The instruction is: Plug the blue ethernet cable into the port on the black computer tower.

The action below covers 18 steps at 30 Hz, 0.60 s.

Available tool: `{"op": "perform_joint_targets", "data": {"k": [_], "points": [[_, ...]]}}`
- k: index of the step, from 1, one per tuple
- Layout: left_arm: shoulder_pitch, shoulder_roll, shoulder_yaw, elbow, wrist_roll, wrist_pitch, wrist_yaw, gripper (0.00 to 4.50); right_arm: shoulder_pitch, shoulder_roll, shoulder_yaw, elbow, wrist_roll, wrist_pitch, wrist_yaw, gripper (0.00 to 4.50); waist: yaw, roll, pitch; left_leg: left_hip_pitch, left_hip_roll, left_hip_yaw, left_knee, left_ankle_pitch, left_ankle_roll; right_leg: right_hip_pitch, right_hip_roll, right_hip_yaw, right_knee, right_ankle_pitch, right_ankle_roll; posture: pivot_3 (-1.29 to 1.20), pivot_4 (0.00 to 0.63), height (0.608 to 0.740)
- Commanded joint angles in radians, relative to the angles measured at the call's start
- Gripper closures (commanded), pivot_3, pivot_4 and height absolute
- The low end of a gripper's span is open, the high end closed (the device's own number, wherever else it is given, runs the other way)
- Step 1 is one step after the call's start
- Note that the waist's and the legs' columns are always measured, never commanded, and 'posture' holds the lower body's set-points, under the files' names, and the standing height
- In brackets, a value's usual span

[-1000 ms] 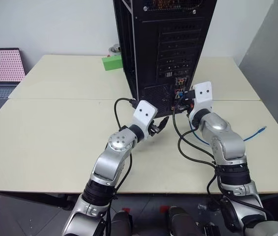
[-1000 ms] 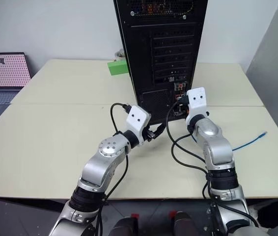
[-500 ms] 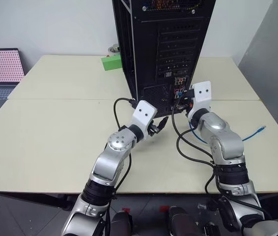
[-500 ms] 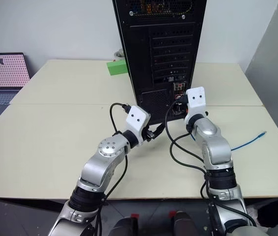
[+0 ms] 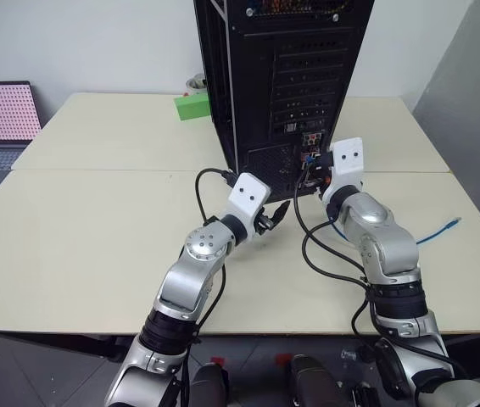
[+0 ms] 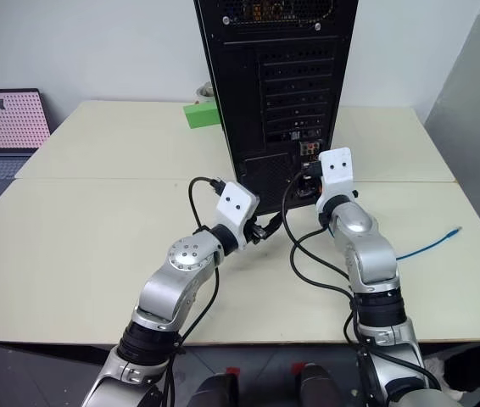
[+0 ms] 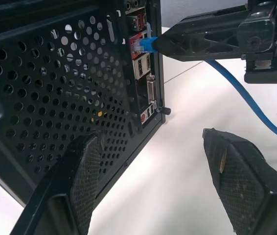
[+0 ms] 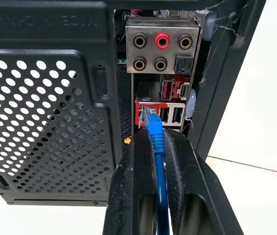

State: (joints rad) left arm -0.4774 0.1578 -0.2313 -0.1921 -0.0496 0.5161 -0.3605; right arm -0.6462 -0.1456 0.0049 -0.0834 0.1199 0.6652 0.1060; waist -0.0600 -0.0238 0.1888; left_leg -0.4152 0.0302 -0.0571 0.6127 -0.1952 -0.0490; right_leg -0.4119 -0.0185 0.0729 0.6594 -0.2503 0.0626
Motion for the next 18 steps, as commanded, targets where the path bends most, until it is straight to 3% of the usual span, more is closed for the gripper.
{"op": "perform_joint_targets", "data": {"k": [1, 18], "points": [[-0.009, -0.009, 0.012, -0.046, -0.007, 0.0, 0.005, 1.09, -0.021, 0.019, 0.005, -0.07, -0.02, -0.033, -0.029, 4.5, 0.0, 0.0, 0.0, 0.0, 0.0, 0.0, 0.0, 0.0, 0.0, 0.0, 0.0, 0.0, 0.0, 0.0, 0.0, 0.0, 0.15, 0.74], [-0.042, -0.014, 0.05, -0.054, -0.018, 0.069, 0.045, 1.09, -0.021, 0.134, 0.044, -0.002, -0.1, -0.122, -0.134, 4.5, -0.002, 0.0, 0.0, 0.0, 0.0, 0.0, 0.0, 0.0, 0.0, -0.001, 0.0, 0.0, 0.0, 0.0, 0.0, 0.0, 0.15, 0.74]]}}
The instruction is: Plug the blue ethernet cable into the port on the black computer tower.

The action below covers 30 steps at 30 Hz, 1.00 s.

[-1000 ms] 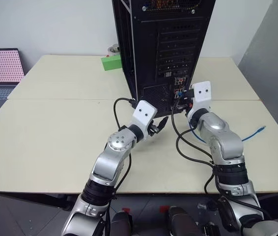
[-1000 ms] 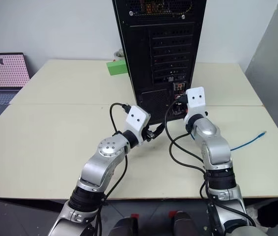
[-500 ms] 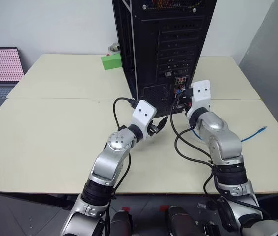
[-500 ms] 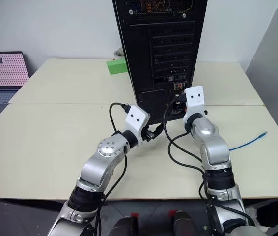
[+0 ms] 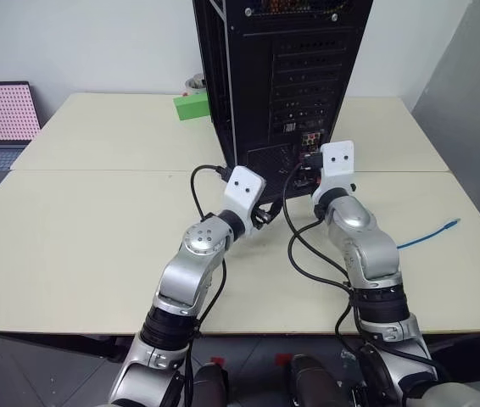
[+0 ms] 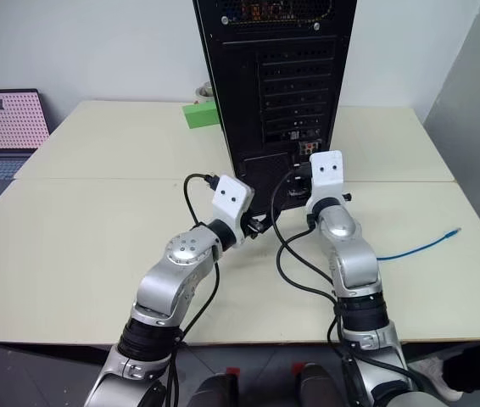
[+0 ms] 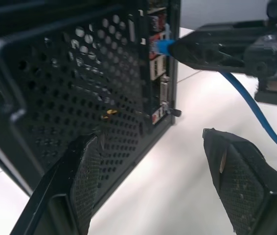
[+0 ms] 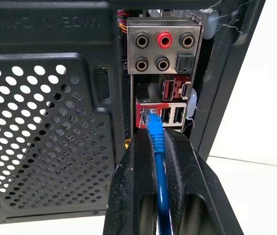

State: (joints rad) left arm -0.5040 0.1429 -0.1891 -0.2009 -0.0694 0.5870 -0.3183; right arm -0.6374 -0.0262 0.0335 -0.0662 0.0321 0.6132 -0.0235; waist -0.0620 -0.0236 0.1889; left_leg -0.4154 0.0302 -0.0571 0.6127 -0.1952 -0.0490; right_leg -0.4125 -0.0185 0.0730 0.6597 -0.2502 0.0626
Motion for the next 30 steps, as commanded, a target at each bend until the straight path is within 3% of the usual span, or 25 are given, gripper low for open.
{"op": "perform_joint_targets", "data": {"k": [1, 16, 18, 19, 26, 30], "points": [[-0.014, 0.002, 0.008, -0.045, 0.001, -0.001, 0.004, 1.09, -0.032, 0.017, 0.015, -0.01, -0.014, -0.076, -0.004, 4.5, 0.0, 0.0, 0.0, 0.0, 0.0, 0.0, 0.0, 0.0, 0.0, 0.0, 0.0, 0.0, 0.0, 0.0, 0.0, 0.0, 0.15, 0.74], [-0.005, 0.01, 0.011, -0.039, 0.0, -0.005, 0.007, 1.09, -0.036, 0.0, -0.012, 0.043, 0.014, -0.096, 0.054, 4.5, -0.005, 0.0, 0.0, 0.001, 0.0, 0.0, 0.0, 0.0, 0.0, 0.0, 0.0, 0.0, 0.001, 0.0, 0.0, 0.0, 0.15, 0.74], [-0.006, 0.015, 0.018, -0.035, -0.001, -0.007, 0.005, 1.02, -0.02, -0.014, -0.012, 0.03, 0.02, -0.08, 0.077, 3.8, -0.006, 0.0, 0.0, 0.001, 0.0, 0.0, 0.0, 0.0, 0.0, 0.0, 0.0, 0.0, 0.001, 0.0, 0.0, 0.0, 0.15, 0.74], [-0.007, 0.018, 0.021, -0.033, -0.002, -0.007, 0.004, 1.02, -0.012, -0.021, -0.011, 0.023, 0.022, -0.072, 0.09, 3.76, -0.006, 0.0, 0.0, 0.0, 0.0, 0.0, 0.0, 0.0, 0.0, 0.0, 0.0, 0.0, 0.001, 0.0, 0.0, 0.0, 0.15, 0.74], [0.002, 0.113, 0.048, -0.053, -0.015, 0.01, -0.063, 1.02, 0.081, -0.124, 0.002, -0.124, 0.054, -0.013, 0.213, 2.21, 0.001, 0.0, 0.0, -0.001, 0.0, 0.0, -0.001, 0.0, 0.0, 0.0, 0.0, 0.0, -0.001, 0.0, 0.0, 0.0, 0.15, 0.74], [0.015, 0.196, 0.068, -0.09, -0.041, 0.015, -0.135, 1.02, 0.153, -0.244, -0.015, -0.251, 0.129, 0.0, 0.371, 1.38, 0.005, 0.0, 0.0, -0.001, 0.0, 0.0, -0.001, 0.0, 0.0, 0.0, 0.0, 0.0, -0.002, 0.0, 0.0, 0.0, 0.15, 0.74]]}}
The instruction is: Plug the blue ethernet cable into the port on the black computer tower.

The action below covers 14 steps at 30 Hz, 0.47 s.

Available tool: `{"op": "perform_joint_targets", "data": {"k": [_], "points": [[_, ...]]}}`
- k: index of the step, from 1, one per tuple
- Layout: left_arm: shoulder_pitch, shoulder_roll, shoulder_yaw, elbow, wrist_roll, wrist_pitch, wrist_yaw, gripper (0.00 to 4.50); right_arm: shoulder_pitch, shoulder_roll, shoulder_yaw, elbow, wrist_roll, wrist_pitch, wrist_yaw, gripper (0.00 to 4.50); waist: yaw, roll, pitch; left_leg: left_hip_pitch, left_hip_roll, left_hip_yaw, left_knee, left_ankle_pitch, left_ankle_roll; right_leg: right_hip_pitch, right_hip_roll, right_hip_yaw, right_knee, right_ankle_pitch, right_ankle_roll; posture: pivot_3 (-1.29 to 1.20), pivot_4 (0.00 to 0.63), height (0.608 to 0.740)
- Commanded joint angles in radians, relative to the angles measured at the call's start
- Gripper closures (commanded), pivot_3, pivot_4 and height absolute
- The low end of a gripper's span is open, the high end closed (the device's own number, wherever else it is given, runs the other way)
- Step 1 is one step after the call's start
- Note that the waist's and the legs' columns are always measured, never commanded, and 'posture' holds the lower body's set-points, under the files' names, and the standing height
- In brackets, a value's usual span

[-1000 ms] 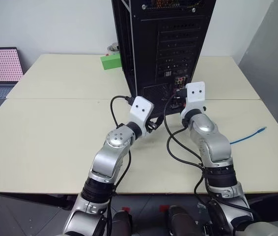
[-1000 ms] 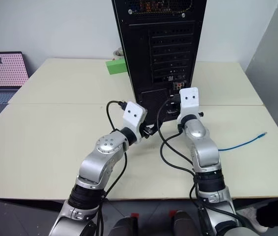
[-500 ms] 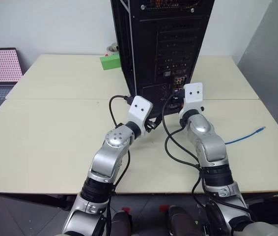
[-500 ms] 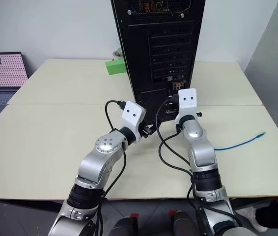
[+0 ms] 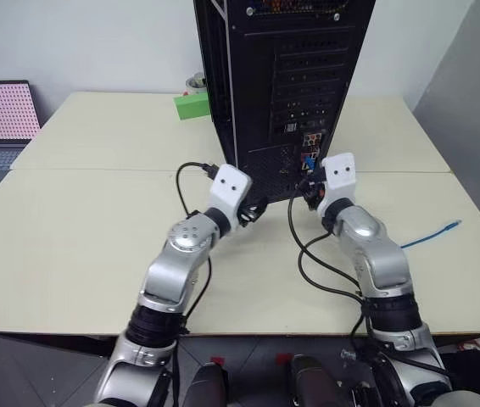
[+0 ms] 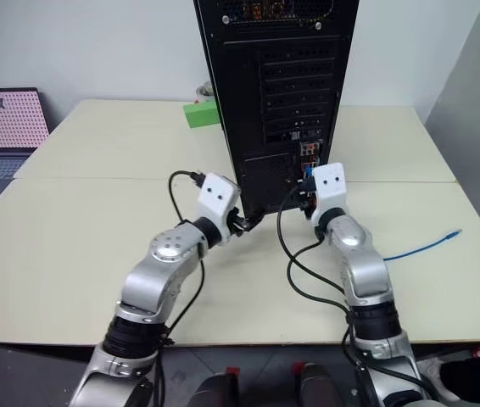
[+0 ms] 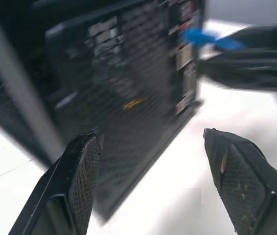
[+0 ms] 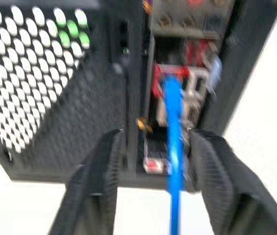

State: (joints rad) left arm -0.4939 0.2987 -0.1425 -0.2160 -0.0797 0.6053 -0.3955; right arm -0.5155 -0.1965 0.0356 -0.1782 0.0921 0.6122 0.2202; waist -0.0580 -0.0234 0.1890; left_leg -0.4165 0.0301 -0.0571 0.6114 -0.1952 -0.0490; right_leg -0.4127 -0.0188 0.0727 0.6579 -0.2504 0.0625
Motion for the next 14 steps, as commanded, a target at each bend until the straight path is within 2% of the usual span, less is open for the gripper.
{"op": "perform_joint_targets", "data": {"k": [1, 5, 10, 14], "points": [[0.008, 0.051, 0.034, -0.085, -0.043, -0.001, -0.068, 1.02, 0.048, -0.104, -0.02, -0.168, 0.096, 0.008, 0.171, 1.16, 0.001, 0.0, 0.0, 0.0, 0.0, 0.0, 0.0, 0.0, 0.0, 0.0, 0.0, 0.0, 0.0, 0.0, 0.0, 0.0, 0.15, 0.74], [0.021, 0.1, 0.095, -0.118, -0.105, 0.04, -0.116, 1.02, 0.11, -0.221, -0.092, -0.264, 0.213, 0.016, 0.315, 0.33, 0.001, 0.0, 0.0, 0.0, 0.0, 0.0, 0.0, 0.0, 0.0, 0.001, 0.0, 0.0, -0.001, 0.0, 0.0, 0.0, 0.15, 0.74], [0.049, 0.158, 0.131, -0.142, -0.141, 0.052, -0.158, 1.02, 0.132, -0.299, -0.191, -0.278, 0.326, 0.031, 0.39, 0.33, 0.001, 0.0, 0.0, 0.001, 0.0, 0.0, 0.0, 0.0, 0.0, 0.001, 0.0, 0.0, 0.0, 0.0, 0.0, 0.0, 0.15, 0.74], [0.067, 0.197, 0.147, -0.15, -0.17, 0.036, -0.197, 1.02, 0.128, -0.328, -0.221, -0.257, 0.362, 0.038, 0.399, 0.33, 0.001, 0.0, 0.0, 0.001, 0.0, 0.0, 0.0, 0.0, 0.0, 0.001, 0.0, 0.0, 0.0, 0.0, 0.0, 0.0, 0.15, 0.74]]}}
